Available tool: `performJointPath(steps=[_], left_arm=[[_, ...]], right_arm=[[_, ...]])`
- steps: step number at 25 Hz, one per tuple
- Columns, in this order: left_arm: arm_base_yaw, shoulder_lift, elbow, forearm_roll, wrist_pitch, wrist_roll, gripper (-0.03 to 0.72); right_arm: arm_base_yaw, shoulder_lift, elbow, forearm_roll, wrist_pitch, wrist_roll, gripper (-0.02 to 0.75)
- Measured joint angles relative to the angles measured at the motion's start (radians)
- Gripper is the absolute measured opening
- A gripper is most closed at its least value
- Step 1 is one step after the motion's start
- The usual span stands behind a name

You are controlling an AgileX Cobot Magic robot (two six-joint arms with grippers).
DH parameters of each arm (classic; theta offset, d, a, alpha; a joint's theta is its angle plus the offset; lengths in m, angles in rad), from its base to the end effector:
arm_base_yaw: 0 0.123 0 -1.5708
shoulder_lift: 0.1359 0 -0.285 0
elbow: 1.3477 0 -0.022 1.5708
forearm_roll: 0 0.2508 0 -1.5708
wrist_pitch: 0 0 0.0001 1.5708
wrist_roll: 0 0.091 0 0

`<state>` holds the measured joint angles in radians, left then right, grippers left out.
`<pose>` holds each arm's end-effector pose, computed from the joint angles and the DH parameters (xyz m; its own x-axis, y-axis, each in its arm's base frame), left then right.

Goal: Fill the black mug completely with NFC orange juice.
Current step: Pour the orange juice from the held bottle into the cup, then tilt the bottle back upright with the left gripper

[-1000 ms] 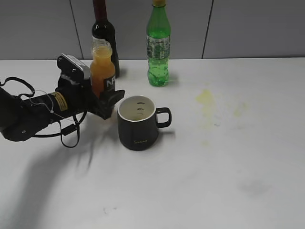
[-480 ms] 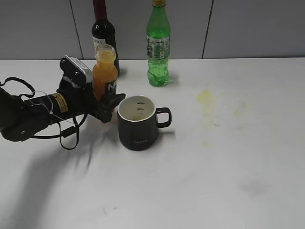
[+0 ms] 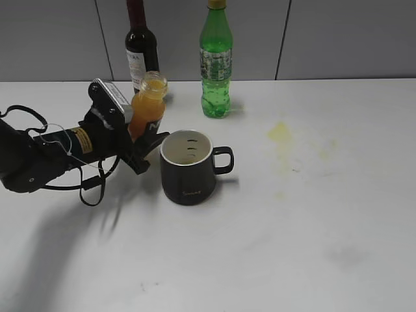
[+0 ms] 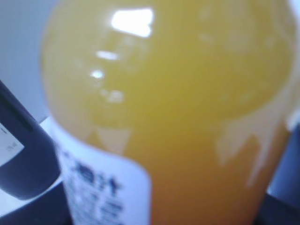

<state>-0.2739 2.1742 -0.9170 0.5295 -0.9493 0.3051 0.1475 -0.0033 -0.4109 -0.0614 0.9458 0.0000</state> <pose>0.3650 -0.1413 0.0873 0.1469 0.5194 -0.8418 0.6679 0.5757 0.4717 0.0095 -0.0032 0.2614 -0.4205 -0.0988 -0.9019 -0.1175 0.9916 -0.0538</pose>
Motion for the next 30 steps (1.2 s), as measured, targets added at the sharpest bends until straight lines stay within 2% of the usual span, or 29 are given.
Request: performJointPath(steps=[8,15,30], left_arm=[[0.0,0.0,0.0,-0.087,0.003,0.237,0.468],[-0.002,0.0,0.0,-0.098,-0.026,0.336,0.468],[-0.018,0.0,0.0,-0.166,-0.042,0.686,0.468]], right_arm=[[0.0,0.0,0.0,0.0,0.0,0.0,0.518],[0.0,0.0,0.0,0.0,0.0,0.0,0.518],[0.0,0.0,0.0,0.0,0.0,0.0,0.518]])
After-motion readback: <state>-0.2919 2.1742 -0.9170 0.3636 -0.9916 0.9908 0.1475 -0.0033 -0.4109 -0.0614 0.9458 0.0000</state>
